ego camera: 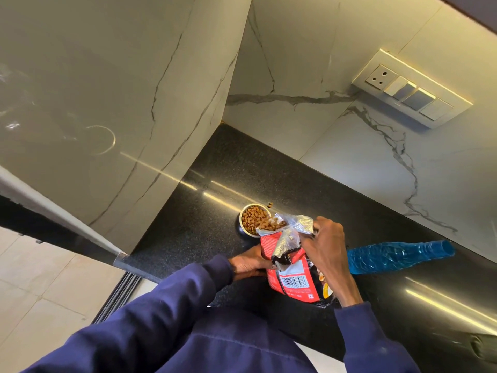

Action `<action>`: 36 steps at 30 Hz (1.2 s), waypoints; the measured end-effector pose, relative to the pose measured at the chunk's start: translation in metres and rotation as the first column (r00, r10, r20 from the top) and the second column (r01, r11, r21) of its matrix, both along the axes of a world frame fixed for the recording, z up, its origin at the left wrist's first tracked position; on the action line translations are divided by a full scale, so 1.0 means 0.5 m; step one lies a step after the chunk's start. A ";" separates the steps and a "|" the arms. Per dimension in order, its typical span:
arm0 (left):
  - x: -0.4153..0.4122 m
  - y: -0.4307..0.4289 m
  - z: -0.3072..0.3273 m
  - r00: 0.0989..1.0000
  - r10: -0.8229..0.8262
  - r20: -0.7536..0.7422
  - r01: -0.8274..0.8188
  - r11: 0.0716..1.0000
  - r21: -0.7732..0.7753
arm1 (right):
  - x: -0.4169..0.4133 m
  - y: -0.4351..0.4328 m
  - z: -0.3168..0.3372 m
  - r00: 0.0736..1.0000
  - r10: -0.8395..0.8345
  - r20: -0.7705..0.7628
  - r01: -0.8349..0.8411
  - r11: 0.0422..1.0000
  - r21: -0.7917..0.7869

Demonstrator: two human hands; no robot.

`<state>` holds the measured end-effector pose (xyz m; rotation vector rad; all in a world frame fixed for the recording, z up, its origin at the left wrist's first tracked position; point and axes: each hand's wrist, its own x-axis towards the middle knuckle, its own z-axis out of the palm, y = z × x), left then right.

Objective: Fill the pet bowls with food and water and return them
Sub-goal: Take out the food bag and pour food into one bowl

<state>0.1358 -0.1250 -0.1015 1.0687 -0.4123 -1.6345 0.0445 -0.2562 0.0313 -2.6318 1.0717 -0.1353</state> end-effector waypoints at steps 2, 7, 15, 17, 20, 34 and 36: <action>-0.006 -0.001 0.006 0.999 0.011 0.034 -0.010 1.000 -0.030 | -0.014 0.004 0.004 0.999 0.000 0.032 0.000 1.000 -0.006; -0.016 -0.002 0.024 0.991 0.037 0.130 -0.026 0.995 -0.091 | -0.053 0.012 0.003 0.990 0.022 0.140 -0.021 1.000 -0.006; -0.022 0.010 0.059 0.958 0.069 0.278 -0.030 0.989 -0.143 | -0.138 0.009 -0.025 0.914 0.028 0.406 -0.049 0.998 0.042; -0.031 0.016 0.074 0.948 0.077 0.308 -0.033 0.989 -0.147 | -0.166 0.010 -0.035 0.874 -0.003 0.485 -0.053 0.993 0.102; -0.052 0.025 0.098 0.939 0.050 0.340 0.009 0.986 -0.169 | -0.213 0.010 -0.048 0.822 -0.082 0.563 -0.058 0.972 0.228; -0.118 -0.023 0.155 0.897 0.327 0.297 -0.357 0.933 0.051 | -0.427 -0.062 -0.095 0.798 -0.477 0.369 0.105 0.712 0.694; -0.118 -0.037 0.168 0.884 0.314 0.346 -0.361 0.929 0.080 | -0.432 -0.059 -0.087 0.766 -0.502 0.401 0.096 0.707 0.701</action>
